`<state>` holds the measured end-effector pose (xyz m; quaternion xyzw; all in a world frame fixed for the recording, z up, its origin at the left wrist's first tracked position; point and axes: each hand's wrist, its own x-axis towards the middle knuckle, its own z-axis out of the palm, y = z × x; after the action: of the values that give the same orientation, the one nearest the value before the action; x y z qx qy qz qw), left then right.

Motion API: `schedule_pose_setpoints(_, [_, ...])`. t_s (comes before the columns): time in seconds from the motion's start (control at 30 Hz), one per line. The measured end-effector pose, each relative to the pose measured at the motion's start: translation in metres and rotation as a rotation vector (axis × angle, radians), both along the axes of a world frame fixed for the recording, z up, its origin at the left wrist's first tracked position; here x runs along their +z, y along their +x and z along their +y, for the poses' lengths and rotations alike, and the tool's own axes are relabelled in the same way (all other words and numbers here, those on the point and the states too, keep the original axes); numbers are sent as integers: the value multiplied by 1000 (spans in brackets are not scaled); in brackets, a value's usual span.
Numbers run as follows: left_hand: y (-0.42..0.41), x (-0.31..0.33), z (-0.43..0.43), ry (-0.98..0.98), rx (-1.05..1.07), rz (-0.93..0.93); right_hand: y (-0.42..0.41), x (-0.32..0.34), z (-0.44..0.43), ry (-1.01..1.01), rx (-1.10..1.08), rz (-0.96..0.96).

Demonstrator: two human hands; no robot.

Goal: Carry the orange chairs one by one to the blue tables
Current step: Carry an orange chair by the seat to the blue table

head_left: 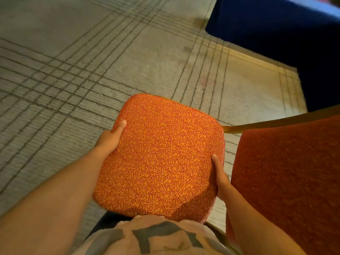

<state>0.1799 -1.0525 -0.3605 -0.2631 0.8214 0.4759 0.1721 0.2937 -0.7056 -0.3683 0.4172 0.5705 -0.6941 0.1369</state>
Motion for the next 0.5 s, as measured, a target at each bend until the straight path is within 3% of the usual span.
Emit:
schedule_pose_setpoints(0.2, [-125,5,-55,-39,41,-9,-142,-12,-54,-4,15,18])
schedule_pose_setpoints(0.5, [-316,53,-113,-123,45,129,-340,4,-107,29,46,106])
